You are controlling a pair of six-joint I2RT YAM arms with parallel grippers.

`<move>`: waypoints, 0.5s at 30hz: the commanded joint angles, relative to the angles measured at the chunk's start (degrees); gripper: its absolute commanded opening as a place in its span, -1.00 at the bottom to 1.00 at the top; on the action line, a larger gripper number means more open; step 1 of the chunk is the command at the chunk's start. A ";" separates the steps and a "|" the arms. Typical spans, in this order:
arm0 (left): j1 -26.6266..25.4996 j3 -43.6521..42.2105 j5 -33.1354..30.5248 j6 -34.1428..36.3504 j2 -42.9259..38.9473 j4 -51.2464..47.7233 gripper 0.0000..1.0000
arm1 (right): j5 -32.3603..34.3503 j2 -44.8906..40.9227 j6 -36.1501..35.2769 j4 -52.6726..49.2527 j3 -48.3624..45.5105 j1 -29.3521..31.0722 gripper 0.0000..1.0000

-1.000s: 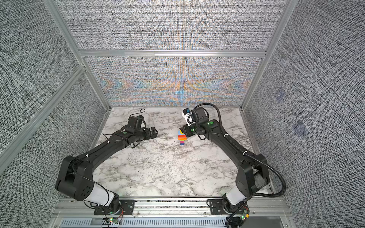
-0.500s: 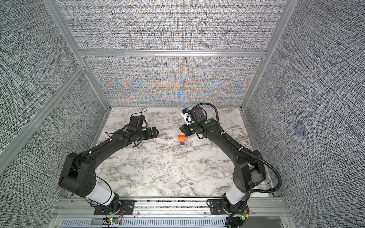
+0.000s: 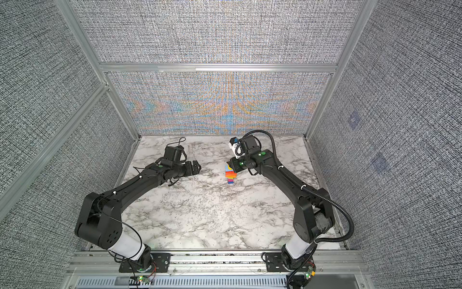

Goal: Build the wood block tower
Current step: 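Lower the wedge onto the yellow cylinder with the right gripper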

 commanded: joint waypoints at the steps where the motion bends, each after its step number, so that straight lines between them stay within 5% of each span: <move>1: 0.05 0.14 -0.20 0.14 0.03 -0.08 0.97 | 0.56 -0.06 -0.47 -0.12 0.51 0.03 -0.62; 15: 0.02 -0.08 0.16 -0.03 0.62 -0.25 0.98 | 0.95 -0.25 -0.35 -0.04 -0.02 0.16 -0.52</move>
